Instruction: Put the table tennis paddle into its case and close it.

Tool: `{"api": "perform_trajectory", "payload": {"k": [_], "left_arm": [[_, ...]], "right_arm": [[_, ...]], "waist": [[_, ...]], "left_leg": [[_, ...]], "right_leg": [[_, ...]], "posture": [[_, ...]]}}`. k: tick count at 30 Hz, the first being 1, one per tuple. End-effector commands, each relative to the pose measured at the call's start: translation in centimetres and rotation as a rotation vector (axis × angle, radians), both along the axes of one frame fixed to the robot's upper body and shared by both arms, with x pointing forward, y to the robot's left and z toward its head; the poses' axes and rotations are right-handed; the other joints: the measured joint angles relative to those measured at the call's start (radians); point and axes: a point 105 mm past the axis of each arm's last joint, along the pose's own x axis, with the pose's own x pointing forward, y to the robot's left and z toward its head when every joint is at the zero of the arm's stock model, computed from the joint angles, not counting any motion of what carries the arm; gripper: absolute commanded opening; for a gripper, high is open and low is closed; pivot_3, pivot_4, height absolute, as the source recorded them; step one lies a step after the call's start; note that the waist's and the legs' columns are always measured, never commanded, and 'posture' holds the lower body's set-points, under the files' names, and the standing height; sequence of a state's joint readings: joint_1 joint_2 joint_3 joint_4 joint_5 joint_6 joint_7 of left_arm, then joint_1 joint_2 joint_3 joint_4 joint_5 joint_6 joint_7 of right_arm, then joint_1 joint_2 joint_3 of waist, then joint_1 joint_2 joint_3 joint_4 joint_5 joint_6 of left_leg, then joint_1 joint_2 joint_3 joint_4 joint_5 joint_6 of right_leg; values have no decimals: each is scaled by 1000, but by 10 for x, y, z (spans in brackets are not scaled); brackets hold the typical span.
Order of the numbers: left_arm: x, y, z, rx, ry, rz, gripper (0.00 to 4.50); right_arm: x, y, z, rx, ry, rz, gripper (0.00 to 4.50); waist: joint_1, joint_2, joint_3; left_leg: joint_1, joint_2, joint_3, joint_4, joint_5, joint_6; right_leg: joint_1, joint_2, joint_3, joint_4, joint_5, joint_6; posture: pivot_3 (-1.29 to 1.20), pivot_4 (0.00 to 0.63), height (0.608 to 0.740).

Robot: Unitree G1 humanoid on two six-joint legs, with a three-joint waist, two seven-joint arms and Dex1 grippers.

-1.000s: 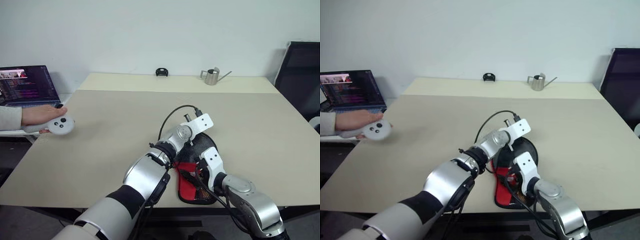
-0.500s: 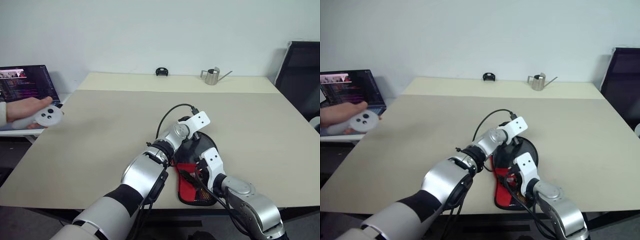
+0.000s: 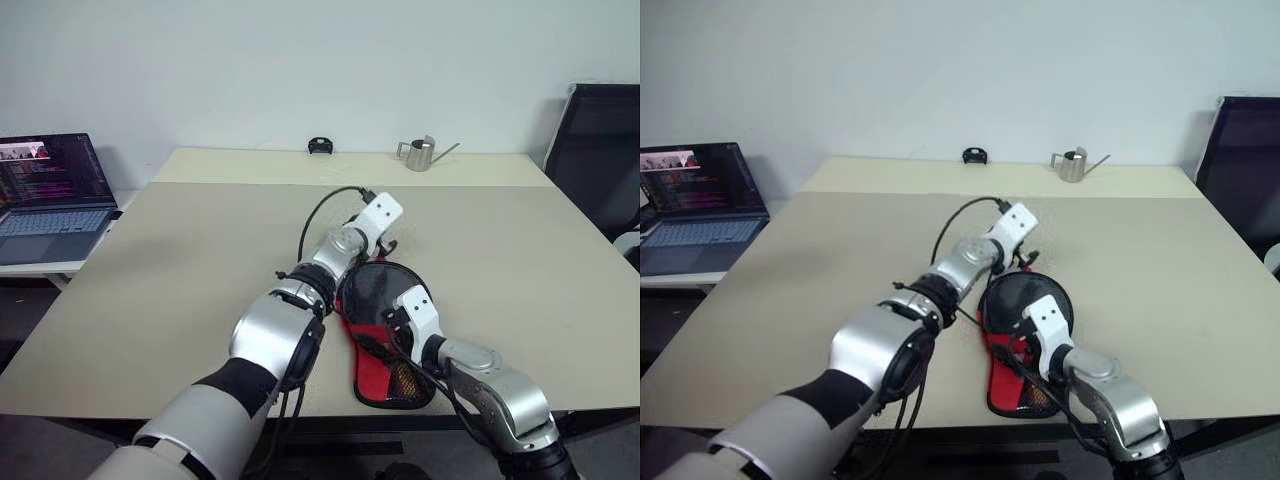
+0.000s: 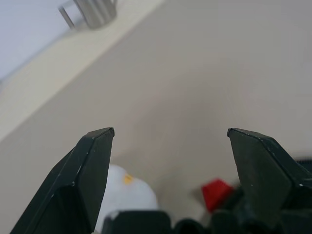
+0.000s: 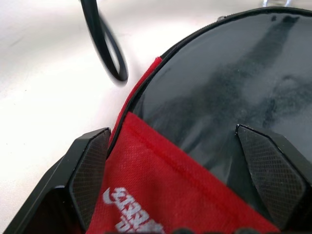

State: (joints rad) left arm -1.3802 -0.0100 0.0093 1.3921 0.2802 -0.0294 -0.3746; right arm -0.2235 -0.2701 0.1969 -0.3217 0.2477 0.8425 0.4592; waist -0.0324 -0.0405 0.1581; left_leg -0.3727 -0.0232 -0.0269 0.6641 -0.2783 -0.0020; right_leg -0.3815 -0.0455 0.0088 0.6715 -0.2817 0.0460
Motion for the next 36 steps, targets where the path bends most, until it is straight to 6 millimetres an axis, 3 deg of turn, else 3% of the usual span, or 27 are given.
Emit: {"api": "perform_trajectory", "payload": {"k": [1,8,13,19,23,27,30,36], "left_arm": [[3,13,28,-58,-75,-63,4057],[-4,60,12,-72,-72,-154,4057],[-27,86,1,-141,-49,-213,4057],[-51,106,16,-242,-32,-191,4057],[-74,102,18,-297,28,-287,4057],[-116,95,-1,-229,138,-462,4057],[-132,84,-7,-218,192,-544,4057],[-137,60,-18,-183,216,-622,4057]], "right_arm": [[-3,-28,-45,-68,188,-64,4500],[1,-55,-37,-76,172,-47,4500],[-2,-69,-20,-87,134,18,4500],[-5,-76,14,-87,70,122,4500],[-7,-81,33,-119,23,175,4500],[-16,-90,56,-133,-3,211,4500],[-21,-93,67,-115,-7,216,4500],[-33,-96,82,-80,-1,221,4500]], "waist": [[0,0,0],[13,1,0],[18,1,0],[36,2,1],[34,6,3],[31,15,9],[32,16,10],[34,16,10]], "left_leg": [[1,0,0,0,0,0],[2,-1,0,0,0,0],[-6,-1,-4,0,0,0],[-18,-1,-8,1,0,0],[-19,-2,-9,0,0,0],[-19,-2,-9,0,0,0],[-21,-2,-11,0,0,0],[-22,-2,-13,1,0,1]], "right_leg": [[1,0,0,0,0,0],[3,-1,-1,-2,2,-4],[1,-3,-1,-8,3,-5],[-8,-5,-3,-10,3,-5],[-8,-5,-4,-10,3,-5],[-8,-5,-4,-11,3,-5],[-8,-5,-6,-11,2,-6],[-8,-5,-9,-12,2,-6]], "posture": [[0,150,740],[0,150,740],[0,150,740],[0,150,740],[0,150,740],[0,150,740],[0,150,740],[0,150,740]]}}
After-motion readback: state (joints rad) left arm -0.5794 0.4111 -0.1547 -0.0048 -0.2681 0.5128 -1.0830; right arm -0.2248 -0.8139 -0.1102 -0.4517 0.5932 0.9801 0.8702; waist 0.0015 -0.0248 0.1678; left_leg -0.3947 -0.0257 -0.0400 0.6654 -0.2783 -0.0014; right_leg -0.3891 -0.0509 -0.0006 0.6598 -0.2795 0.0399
